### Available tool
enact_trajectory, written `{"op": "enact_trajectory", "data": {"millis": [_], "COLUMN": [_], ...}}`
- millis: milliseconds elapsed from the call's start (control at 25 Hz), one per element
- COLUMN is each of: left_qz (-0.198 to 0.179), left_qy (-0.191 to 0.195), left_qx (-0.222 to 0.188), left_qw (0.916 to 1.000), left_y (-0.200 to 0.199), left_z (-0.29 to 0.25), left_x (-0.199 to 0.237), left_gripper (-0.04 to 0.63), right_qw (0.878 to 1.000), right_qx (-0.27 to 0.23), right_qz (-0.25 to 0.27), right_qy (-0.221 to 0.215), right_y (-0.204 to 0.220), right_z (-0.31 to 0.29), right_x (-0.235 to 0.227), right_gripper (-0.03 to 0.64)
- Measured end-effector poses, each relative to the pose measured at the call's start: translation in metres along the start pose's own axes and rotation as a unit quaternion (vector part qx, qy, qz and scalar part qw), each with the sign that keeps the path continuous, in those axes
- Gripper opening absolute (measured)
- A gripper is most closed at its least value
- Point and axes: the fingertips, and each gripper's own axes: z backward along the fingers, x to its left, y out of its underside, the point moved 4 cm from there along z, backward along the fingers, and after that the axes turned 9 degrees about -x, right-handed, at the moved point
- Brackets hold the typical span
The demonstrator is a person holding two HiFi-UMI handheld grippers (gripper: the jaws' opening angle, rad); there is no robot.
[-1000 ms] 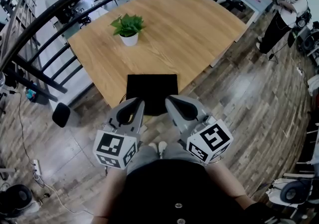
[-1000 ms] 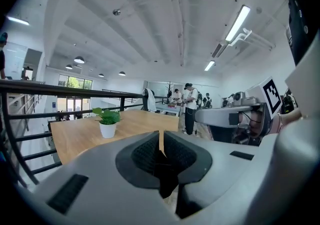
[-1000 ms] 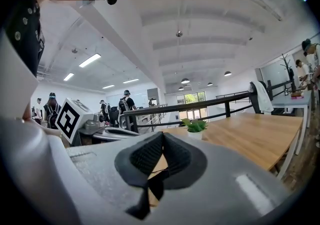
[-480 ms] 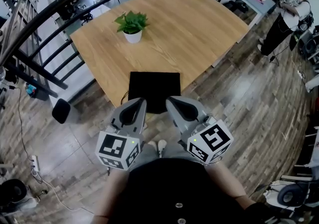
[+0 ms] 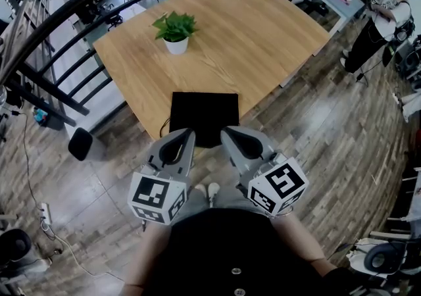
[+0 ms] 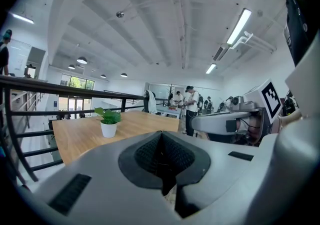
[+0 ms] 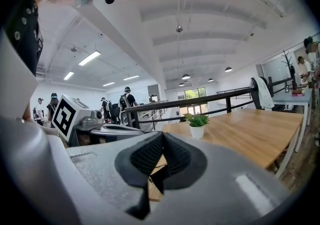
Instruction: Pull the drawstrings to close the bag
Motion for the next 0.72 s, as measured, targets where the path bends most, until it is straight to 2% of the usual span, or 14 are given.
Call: {"op": "enact_trajectory", "data": {"millis": [720], "left_qz": [0.007], "left_qy": [0.026], "left_qx": [0.028], "left_qw": [0.9993], "left_y": [0.014], "left_z": [-0.008], "left_x": [-0.011], "left_gripper": [0.014], "right_qw": [1.0], "right_qx": [0.017], "right_qz": [0.008], "right_qy": [-0.011], "right_y": [0.009], "right_z": [0.001], "right_x": [0.001], "right_gripper": [-0.002]}}
